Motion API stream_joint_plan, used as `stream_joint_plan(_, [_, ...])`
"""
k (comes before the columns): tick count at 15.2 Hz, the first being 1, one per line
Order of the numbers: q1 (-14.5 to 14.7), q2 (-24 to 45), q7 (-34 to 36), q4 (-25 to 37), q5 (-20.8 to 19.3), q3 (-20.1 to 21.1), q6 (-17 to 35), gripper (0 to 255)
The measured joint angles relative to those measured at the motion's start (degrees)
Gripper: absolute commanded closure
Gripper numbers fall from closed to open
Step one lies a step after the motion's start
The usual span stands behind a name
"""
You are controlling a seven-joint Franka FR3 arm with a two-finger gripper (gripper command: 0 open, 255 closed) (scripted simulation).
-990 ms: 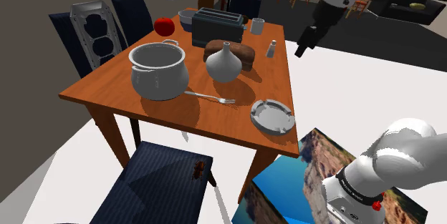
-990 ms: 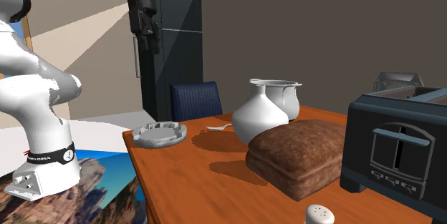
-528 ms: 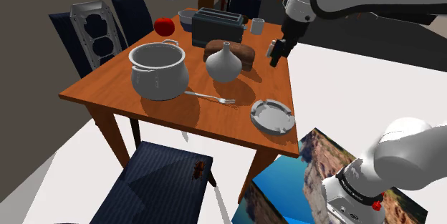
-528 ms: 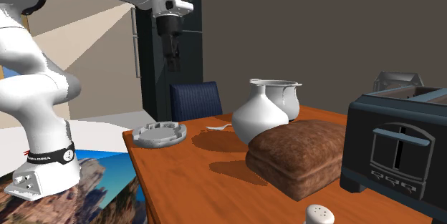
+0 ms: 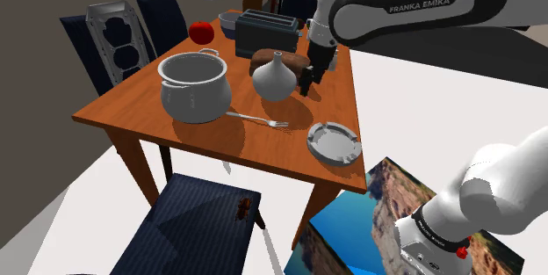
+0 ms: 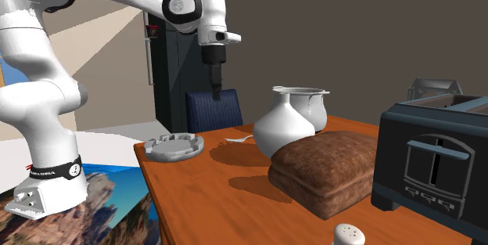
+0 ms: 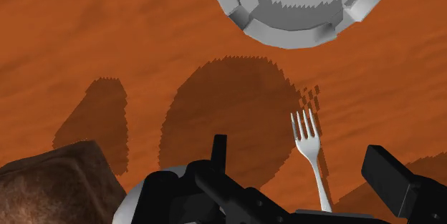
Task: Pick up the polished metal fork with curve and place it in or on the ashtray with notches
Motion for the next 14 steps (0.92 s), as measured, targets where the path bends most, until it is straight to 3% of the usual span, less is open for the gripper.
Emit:
stream_joint_plan(11, [3.5,22.5,0.4,12.6,-2.7,3.4,5.5,0])
stream_joint_plan(14, [3.8,25.4,0.1,13.9,-3.1,3.5,6.4,0])
